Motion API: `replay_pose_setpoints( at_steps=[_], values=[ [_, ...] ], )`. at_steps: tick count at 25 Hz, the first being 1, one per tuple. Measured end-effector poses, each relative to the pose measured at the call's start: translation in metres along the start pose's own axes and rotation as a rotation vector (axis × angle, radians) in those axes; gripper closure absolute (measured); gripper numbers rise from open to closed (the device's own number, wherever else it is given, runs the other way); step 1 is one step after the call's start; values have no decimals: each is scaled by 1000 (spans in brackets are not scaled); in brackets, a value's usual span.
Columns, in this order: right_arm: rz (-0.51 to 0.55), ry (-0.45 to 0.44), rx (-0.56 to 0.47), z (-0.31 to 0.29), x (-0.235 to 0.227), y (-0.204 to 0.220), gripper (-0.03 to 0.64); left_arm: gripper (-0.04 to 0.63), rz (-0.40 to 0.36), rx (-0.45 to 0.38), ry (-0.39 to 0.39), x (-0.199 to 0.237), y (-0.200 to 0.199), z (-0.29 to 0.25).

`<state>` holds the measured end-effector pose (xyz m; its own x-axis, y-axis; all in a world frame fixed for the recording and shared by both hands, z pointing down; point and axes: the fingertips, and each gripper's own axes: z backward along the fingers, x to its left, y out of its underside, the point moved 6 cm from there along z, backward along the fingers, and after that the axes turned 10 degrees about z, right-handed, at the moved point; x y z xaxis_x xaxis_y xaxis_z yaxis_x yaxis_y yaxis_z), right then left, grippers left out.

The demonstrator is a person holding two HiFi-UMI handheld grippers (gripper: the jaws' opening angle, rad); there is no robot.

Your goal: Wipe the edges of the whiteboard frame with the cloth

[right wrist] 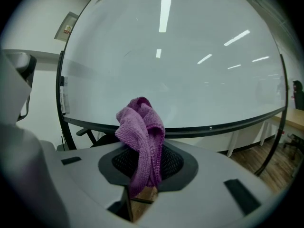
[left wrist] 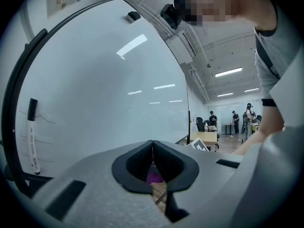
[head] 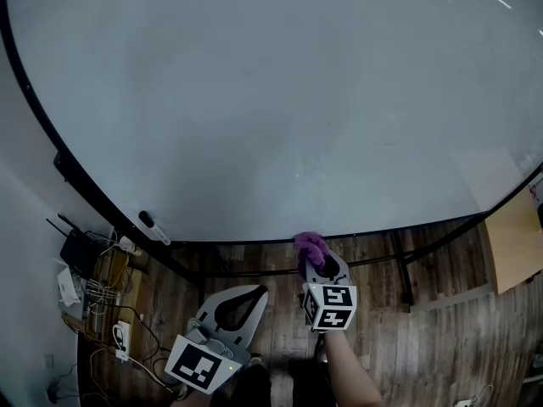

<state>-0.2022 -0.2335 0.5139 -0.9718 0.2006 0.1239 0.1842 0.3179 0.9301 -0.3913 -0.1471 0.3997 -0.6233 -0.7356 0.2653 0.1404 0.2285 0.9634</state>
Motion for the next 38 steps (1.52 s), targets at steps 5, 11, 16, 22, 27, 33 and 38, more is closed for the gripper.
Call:
replay_pose_setpoints(
  at_steps=[5,11,16,22,27,33,38],
  values=[
    [11,-31,-2,4,-7,2,520,578,-12,-2,-23,-10,-1,-9],
    [26,-106,-20,1,-10,-1,520,578,-13,-4,-34,-32,3,-32],
    [58,-164,-32,-1,-17,-1,520,578,-11,1,-51,-48,8,-49],
    [71,-189,-43,1,-30,2,520,578,-18,0,-79,-58,10,-62],
    [72,-182,-50,4,-48,4,520,578,-20,9,-89,-68,14,-73],
    [68,-155,-47,10,-73,11,520,578,-22,8,-81,-81,19,-86],
    [64,-130,-41,13,-96,17,520,578,-22,15,-73,-92,23,-98]
  ],
)
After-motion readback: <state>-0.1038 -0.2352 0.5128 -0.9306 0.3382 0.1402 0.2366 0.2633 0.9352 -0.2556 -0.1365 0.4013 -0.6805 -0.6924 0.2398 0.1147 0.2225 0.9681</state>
